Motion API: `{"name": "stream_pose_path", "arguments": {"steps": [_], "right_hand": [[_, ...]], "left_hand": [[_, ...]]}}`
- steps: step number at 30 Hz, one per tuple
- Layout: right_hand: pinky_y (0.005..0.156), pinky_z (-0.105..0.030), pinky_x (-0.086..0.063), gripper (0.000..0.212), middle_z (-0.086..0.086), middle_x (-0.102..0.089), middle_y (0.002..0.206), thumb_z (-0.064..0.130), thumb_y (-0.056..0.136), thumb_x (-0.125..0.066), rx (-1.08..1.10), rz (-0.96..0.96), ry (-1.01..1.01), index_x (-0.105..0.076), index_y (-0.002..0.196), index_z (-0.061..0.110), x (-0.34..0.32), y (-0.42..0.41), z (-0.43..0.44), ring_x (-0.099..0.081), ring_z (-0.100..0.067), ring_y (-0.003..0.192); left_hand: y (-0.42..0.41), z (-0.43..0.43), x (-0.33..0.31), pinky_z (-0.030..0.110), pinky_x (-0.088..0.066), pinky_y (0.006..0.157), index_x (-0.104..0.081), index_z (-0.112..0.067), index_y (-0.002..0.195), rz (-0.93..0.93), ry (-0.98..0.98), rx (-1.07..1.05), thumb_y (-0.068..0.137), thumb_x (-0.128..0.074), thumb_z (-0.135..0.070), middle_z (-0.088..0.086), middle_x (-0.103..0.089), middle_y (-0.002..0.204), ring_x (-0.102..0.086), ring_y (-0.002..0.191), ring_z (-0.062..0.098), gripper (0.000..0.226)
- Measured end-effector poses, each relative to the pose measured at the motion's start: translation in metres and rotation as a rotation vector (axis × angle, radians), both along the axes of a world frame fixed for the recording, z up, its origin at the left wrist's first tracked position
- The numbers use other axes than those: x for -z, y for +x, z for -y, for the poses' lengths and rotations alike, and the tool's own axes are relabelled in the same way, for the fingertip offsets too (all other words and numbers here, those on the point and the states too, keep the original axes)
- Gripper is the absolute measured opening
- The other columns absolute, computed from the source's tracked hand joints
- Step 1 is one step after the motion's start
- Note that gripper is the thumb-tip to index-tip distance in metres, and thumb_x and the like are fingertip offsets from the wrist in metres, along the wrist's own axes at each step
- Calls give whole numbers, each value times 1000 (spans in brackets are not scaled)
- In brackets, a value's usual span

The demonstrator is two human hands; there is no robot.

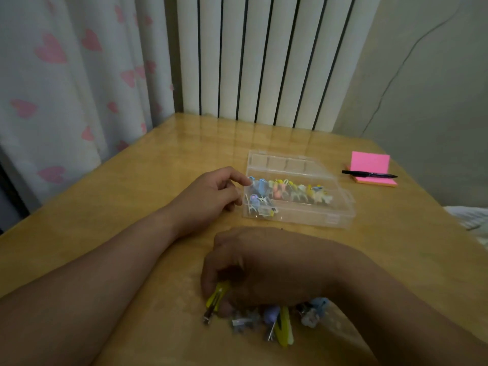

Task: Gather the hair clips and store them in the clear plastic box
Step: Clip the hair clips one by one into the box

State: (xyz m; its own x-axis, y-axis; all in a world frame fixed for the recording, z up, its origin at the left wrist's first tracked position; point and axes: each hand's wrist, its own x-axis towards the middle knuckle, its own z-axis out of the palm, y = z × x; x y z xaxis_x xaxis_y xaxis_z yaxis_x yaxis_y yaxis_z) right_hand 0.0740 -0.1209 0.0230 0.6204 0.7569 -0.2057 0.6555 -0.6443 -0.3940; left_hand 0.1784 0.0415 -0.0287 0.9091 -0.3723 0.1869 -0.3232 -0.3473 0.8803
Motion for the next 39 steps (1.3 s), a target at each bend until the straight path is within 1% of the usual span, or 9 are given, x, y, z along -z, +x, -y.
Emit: {"name": "stream_pose_path", "arguments": {"steps": [4,7,10,14,17,22,27,32,39], "right_hand": [[77,-26,-48,18,13,-57,100,34,93,-78,9,27,-33,-68,106,29,3,2,1,-53,-4,91],[67,-19,-44,14,13,-59,90,28,94,-76,100,44,78,-64,100,30,1,3,5,-55,-4,81],[71,-21,-53,14,13,-67,90,23,96,-75,355,160,400,-68,101,34,-4,19,22,-65,-5,83],[76,-26,-58,9,9,-74,91,21,95,-76,811,341,640,-73,101,28,-2,51,64,-70,-5,85],[75,-35,-58,9,7,-73,88,21,91,-81,960,380,529,-74,93,26,14,68,84,-69,-11,84],[75,-40,-61,12,11,-73,81,25,84,-82,998,368,324,-72,79,28,30,78,83,-69,-13,81],[72,-37,-60,12,12,-72,78,27,87,-80,1000,349,255,-75,77,28,29,81,81,-68,-10,76],[58,-28,-52,15,12,-72,70,26,89,-78,1030,331,246,-73,74,28,29,84,74,-68,-4,61],[67,-38,-62,22,7,-71,67,31,89,-79,1016,337,238,-73,69,27,30,84,72,-69,-10,62]], "left_hand": [[0,0,-1,26,-57,82,-72,-28,118,-5,13,11,103,-58,-8,0,-73,86,-68,79,12,29],[0,0,0,37,-57,85,-72,-25,117,-8,-13,15,101,-61,-10,3,-72,83,-68,79,17,25],[0,0,-1,51,-58,88,-72,-27,115,0,-30,42,93,-67,-30,18,-74,100,-72,91,35,22],[2,0,1,46,-56,92,-72,-28,115,38,12,11,101,-63,-15,9,-72,87,-70,83,20,21],[2,1,1,43,-56,90,-72,-28,115,45,24,16,101,-64,-14,12,-71,87,-67,79,13,21],[3,2,2,44,-56,90,-72,-25,115,47,21,17,101,-65,-12,10,-70,83,-67,78,12,20],[5,1,2,45,-55,91,-71,-25,116,44,31,18,100,-64,-12,-9,-68,74,-66,78,11,21],[5,2,3,47,-55,90,-71,-24,116,53,30,17,100,-65,-13,-12,-68,72,-66,77,13,20],[3,2,1,40,-55,88,-71,-24,115,55,31,16,100,-64,-13,-12,-68,73,-66,77,10,20]]}}
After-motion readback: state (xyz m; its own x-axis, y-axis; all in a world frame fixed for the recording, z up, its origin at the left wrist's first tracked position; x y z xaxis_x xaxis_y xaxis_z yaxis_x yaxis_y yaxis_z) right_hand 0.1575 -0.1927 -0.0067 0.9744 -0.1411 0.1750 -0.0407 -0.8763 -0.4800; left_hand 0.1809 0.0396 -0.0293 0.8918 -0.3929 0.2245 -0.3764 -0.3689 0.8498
